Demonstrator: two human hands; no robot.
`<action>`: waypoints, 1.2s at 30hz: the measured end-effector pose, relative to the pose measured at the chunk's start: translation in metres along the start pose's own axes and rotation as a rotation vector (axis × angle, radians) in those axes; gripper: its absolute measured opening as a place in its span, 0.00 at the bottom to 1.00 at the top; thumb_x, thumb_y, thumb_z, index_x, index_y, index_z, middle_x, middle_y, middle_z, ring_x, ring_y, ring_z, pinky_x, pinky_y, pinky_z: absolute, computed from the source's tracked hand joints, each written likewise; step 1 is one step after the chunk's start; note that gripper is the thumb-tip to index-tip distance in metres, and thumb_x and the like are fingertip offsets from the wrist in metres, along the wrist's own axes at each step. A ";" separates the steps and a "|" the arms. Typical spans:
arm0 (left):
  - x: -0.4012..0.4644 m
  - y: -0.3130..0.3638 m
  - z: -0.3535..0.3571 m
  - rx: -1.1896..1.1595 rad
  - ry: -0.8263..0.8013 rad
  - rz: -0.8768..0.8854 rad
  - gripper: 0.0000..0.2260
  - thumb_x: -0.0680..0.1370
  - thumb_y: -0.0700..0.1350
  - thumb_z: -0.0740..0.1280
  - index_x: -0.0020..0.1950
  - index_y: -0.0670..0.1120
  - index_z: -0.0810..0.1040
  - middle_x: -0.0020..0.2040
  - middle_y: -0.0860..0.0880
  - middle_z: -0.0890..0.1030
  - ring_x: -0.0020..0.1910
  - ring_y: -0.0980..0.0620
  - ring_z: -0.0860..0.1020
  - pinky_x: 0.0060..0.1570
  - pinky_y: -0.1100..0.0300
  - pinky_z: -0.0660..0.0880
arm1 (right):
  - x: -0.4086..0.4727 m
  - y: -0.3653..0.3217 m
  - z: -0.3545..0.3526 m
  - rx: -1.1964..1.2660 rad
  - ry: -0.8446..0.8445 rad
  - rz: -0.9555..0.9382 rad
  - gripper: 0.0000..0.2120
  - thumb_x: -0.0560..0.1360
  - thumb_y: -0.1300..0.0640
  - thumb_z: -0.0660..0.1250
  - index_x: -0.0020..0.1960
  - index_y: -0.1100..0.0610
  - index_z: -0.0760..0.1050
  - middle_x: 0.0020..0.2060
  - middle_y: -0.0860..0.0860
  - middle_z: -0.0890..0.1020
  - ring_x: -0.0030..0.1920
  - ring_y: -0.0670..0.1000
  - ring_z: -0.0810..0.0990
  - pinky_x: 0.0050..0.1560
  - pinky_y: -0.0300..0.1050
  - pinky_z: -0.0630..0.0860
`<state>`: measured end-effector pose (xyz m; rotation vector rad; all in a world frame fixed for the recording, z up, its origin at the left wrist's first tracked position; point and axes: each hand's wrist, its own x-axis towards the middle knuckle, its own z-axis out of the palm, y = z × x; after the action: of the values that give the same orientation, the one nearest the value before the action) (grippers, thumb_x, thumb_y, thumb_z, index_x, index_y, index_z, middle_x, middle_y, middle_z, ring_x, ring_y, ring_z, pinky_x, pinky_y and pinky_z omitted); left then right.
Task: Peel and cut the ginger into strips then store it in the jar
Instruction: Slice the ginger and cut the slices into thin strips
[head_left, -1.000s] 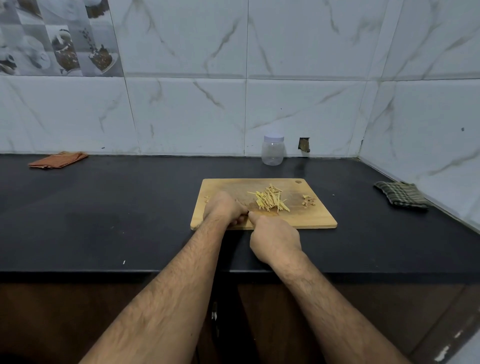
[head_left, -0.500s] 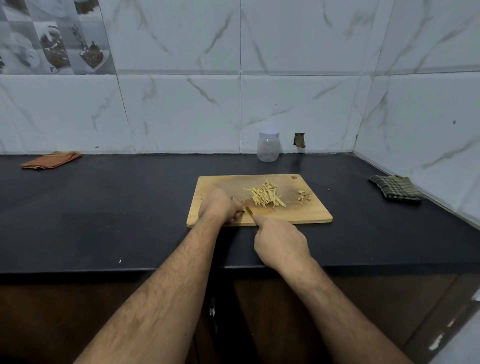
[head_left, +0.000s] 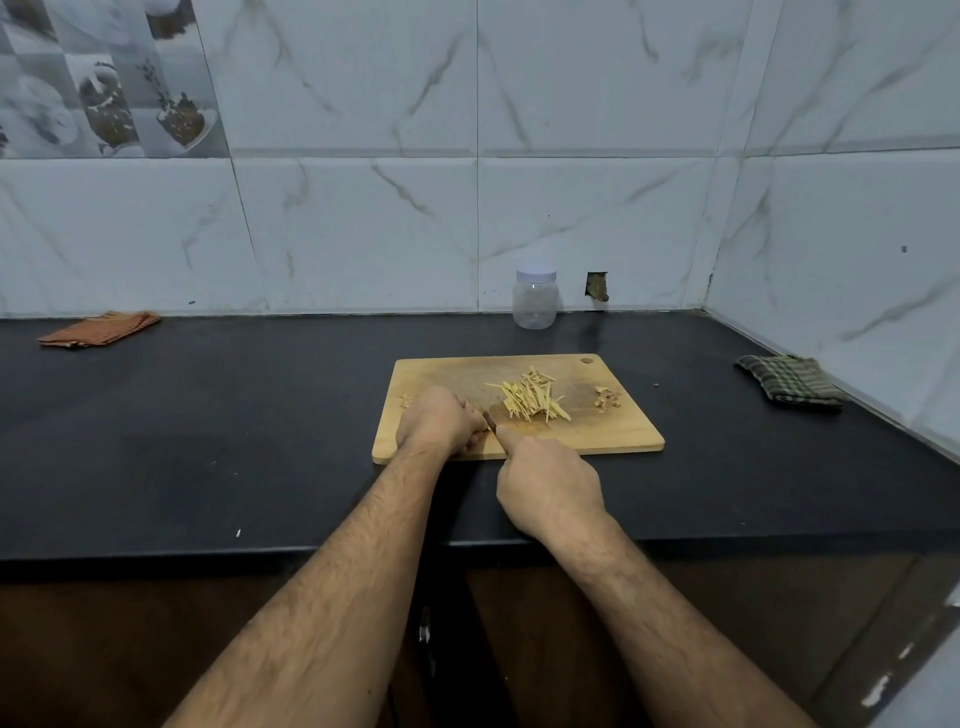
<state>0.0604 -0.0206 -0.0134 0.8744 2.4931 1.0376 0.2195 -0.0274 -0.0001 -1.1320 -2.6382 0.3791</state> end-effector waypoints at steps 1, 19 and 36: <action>0.000 0.000 0.000 0.001 0.000 0.003 0.10 0.76 0.47 0.69 0.36 0.46 0.83 0.30 0.53 0.82 0.29 0.53 0.77 0.48 0.57 0.80 | 0.000 0.000 0.000 -0.004 -0.001 0.000 0.26 0.80 0.60 0.56 0.76 0.45 0.64 0.60 0.53 0.79 0.59 0.56 0.77 0.47 0.47 0.70; 0.002 0.000 0.003 0.037 0.041 -0.005 0.09 0.75 0.48 0.69 0.37 0.47 0.83 0.33 0.53 0.83 0.34 0.52 0.78 0.43 0.59 0.77 | 0.003 -0.010 -0.007 -0.090 -0.089 0.007 0.28 0.78 0.63 0.56 0.77 0.47 0.63 0.60 0.53 0.79 0.60 0.56 0.78 0.47 0.48 0.71; -0.004 -0.001 0.002 0.027 0.060 0.005 0.12 0.74 0.45 0.66 0.31 0.47 0.77 0.30 0.53 0.82 0.31 0.52 0.77 0.45 0.57 0.79 | -0.006 0.003 -0.013 -0.062 -0.086 0.055 0.26 0.79 0.61 0.57 0.75 0.45 0.65 0.63 0.52 0.78 0.61 0.55 0.77 0.54 0.49 0.75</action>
<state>0.0640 -0.0223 -0.0150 0.8693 2.5616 1.0494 0.2299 -0.0285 0.0108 -1.2367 -2.7151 0.3665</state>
